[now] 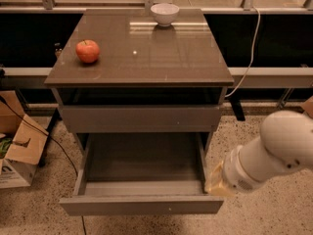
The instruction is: Close middle drawer
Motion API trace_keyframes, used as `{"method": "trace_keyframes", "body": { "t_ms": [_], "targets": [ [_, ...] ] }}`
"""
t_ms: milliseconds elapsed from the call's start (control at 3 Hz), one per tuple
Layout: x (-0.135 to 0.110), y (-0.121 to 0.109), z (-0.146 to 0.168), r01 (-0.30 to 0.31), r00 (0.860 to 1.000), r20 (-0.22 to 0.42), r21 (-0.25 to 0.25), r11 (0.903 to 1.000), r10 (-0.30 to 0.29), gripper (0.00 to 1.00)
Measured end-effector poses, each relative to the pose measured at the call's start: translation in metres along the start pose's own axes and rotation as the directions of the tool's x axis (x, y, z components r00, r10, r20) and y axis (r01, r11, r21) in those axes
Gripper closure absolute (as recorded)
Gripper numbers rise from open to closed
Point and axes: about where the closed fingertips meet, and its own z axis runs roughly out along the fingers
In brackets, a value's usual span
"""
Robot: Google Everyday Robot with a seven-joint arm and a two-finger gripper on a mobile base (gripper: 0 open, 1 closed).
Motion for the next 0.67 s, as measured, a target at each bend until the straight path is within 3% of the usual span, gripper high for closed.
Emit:
{"method": "trace_keyframes", "body": {
  "t_ms": [667],
  "targets": [
    [0.027, 0.023, 0.074, -0.081, 0.996, 0.043, -0.064, 0.9947, 0.083, 1.00]
  ]
}}
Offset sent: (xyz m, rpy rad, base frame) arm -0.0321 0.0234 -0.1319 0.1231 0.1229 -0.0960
